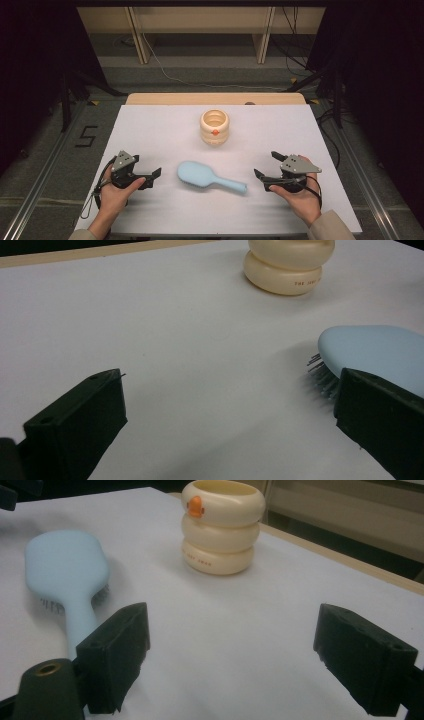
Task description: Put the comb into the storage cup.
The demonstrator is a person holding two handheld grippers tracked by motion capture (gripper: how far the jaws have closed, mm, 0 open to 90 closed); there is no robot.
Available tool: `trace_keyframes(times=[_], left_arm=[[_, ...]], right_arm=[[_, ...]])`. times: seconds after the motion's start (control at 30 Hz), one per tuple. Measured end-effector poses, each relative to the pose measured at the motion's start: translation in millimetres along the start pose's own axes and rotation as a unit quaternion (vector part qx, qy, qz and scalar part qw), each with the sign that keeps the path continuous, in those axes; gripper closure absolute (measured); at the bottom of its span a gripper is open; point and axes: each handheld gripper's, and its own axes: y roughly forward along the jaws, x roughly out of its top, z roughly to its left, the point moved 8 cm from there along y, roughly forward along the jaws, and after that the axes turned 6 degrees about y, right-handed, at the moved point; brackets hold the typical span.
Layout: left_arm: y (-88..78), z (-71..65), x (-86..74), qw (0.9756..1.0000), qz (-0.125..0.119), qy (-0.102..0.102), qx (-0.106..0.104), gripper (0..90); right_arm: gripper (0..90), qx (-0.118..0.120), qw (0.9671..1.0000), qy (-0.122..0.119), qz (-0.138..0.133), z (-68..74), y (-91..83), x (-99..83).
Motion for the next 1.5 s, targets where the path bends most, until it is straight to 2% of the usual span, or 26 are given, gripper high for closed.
trace_keyframes(times=[0.33,0.53,0.67,0.73,0.77,0.8,0.83,0.87,0.9,0.93,0.97,1.0,1.1,1.2,1.3,1.4,1.5], left_arm=[[-0.8,2.4,1.0,0.9999,-0.004,0.013,0.000,0.0],[-2.6,1.3,4.2,0.9997,-0.017,0.019,-0.003,1.2],[-4.3,0.5,6.8,0.9994,-0.028,0.020,-0.007,6.9],[-7.3,-0.7,9.9,0.9988,-0.041,0.025,-0.009,16.6],[-7.3,-0.7,9.9,0.9988,-0.041,0.025,-0.009,19.4],[-7.9,-1.1,10.5,0.9987,-0.042,0.027,-0.011,19.4],[-8.4,-1.4,11.7,0.9984,-0.046,0.032,-0.009,22.7],[-8.9,-2.1,12.9,0.9981,-0.049,0.037,-0.008,30.7],[-8.9,-2.1,12.9,0.9981,-0.049,0.037,-0.008,35.4],[-8.9,-3.1,13.4,0.9980,-0.048,0.041,-0.009,40.4],[-8.9,-3.1,13.4,0.9980,-0.048,0.041,-0.009,46.0],[-9.4,-3.4,13.4,0.9975,-0.044,0.054,-0.003,52.5],[-10.2,-3.2,13.8,0.9975,-0.041,0.058,-0.002,66.0],[-10.2,-2.7,13.0,0.9975,-0.037,0.061,-0.001,75.0],[-10.2,-2.1,12.4,0.9974,-0.034,0.063,0.003,79.8],[-9.9,-1.7,11.6,0.9976,-0.031,0.061,0.001,80.5],[-8.8,-1.1,10.1,0.9980,-0.030,0.056,0.000,78.6]], right_arm=[[15.7,-0.002,1.0000,0.005,-0.003,-2.1,-0.5,0.3],[15.8,-0.004,0.9999,0.012,-0.007,-4.7,-2.2,1.4],[16.0,-0.006,0.9998,0.018,-0.012,-8.3,-2.7,3.1],[16.7,-0.005,0.9997,0.019,-0.015,-8.9,-2.3,5.0],[20.7,-0.008,0.9996,0.015,-0.022,-9.6,-1.6,7.0],[20.7,-0.008,0.9996,0.015,-0.022,-9.6,-1.6,7.0],[26.7,-0.010,0.9995,0.012,-0.026,-10.0,-1.5,8.5],[39.4,-0.010,0.9992,0.012,-0.038,-10.1,-1.7,14.5],[39.4,-0.010,0.9992,0.012,-0.038,-10.1,-1.7,14.5],[55.5,-0.005,0.9994,0.010,-0.034,-9.2,-1.5,17.8],[55.5,-0.005,0.9994,0.010,-0.034,-9.2,-1.5,17.8],[69.7,-0.003,0.9999,0.004,-0.013,-8.3,-0.7,17.1],[88.3,-0.001,0.9997,-0.006,0.022,-6.8,2.5,14.0],[90.0,0.009,0.9983,-0.010,0.056,-2.6,8.6,11.0],[90.0,0.019,0.9963,-0.016,0.082,4.3,15.9,7.9],[90.0,0.038,0.9940,-0.021,0.100,12.9,21.4,5.8],[90.0,0.056,0.9897,-0.024,0.129,21.5,27.0,2.2]])
